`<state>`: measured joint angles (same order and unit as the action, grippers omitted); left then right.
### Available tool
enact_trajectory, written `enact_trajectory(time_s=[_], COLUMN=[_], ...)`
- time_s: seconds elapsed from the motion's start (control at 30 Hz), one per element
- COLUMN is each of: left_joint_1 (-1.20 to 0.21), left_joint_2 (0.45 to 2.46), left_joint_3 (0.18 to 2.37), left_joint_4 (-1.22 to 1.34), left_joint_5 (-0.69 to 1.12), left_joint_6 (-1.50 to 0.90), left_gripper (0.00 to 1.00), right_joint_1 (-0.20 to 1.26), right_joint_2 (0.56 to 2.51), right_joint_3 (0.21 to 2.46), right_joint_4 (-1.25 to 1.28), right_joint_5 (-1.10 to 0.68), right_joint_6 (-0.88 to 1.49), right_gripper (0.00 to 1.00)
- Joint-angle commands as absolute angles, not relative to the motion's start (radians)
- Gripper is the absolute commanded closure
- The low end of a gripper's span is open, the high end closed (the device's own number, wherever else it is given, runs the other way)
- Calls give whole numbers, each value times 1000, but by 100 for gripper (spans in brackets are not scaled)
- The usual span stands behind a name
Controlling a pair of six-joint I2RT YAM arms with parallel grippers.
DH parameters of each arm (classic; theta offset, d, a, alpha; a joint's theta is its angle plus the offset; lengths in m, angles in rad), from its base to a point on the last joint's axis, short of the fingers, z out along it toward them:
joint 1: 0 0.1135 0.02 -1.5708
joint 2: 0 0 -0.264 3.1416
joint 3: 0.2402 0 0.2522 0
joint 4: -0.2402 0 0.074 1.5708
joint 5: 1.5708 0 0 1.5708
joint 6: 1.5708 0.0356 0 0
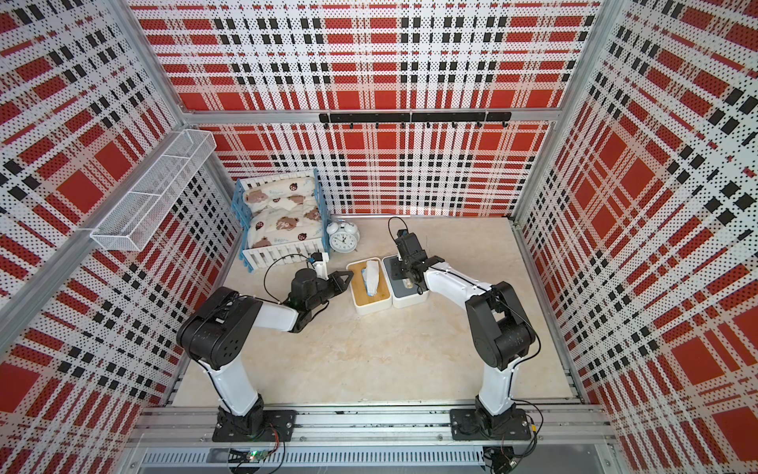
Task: Put the tissue paper into the tissue box
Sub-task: Pull the paper towel from the tissue box, then adjust the tissue box at the center of the board.
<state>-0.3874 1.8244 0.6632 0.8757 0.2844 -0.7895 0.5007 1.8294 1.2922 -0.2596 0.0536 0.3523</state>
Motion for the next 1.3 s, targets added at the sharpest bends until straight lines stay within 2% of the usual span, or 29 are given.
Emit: enact_trajectory(time_s=[0.0, 0.1, 0.13, 0.23, 0.27, 0.33, 0.5, 0.7, 0.93, 1.27], left_joint_1=[-387, -358, -345, -303, -290, -276, -257, -256, -258, -294], left_joint_2=[1816, 1775, 1761, 1720, 1708, 1689, 1673, 1769, 1855, 1940], left_joint_3=[677, 636, 618, 577, 567, 550, 559, 624, 720, 825], left_joint_4=[897, 895, 894, 875, 866, 846, 782, 752, 737, 713], left_joint_5=[301, 305, 306, 309, 309, 302, 286, 291, 294, 317], left_joint_6=[-792, -813, -819, -828, -827, -825, -820, -819, -816, -795], left_gripper=[91, 90, 90, 90, 90, 90, 90, 90, 90, 89], right_joint_1=[491, 485, 480, 447, 428, 392, 283, 211, 206, 222], right_joint_2=[1802, 1741, 1720, 1648, 1632, 1614, 1612, 1660, 1700, 1675], right_joint_3=[1313, 1306, 1300, 1270, 1255, 1222, 1150, 1128, 1089, 967], right_joint_4=[-285, -300, -306, -315, -317, -316, -282, -258, -180, -73], right_joint_5=[5, -2, -12, -77, -100, -127, -233, -325, -465, -519], right_joint_6=[349, 353, 356, 364, 366, 360, 353, 349, 406, 471], right_gripper=[75, 63, 56, 25, 18, 12, 7, 6, 6, 10])
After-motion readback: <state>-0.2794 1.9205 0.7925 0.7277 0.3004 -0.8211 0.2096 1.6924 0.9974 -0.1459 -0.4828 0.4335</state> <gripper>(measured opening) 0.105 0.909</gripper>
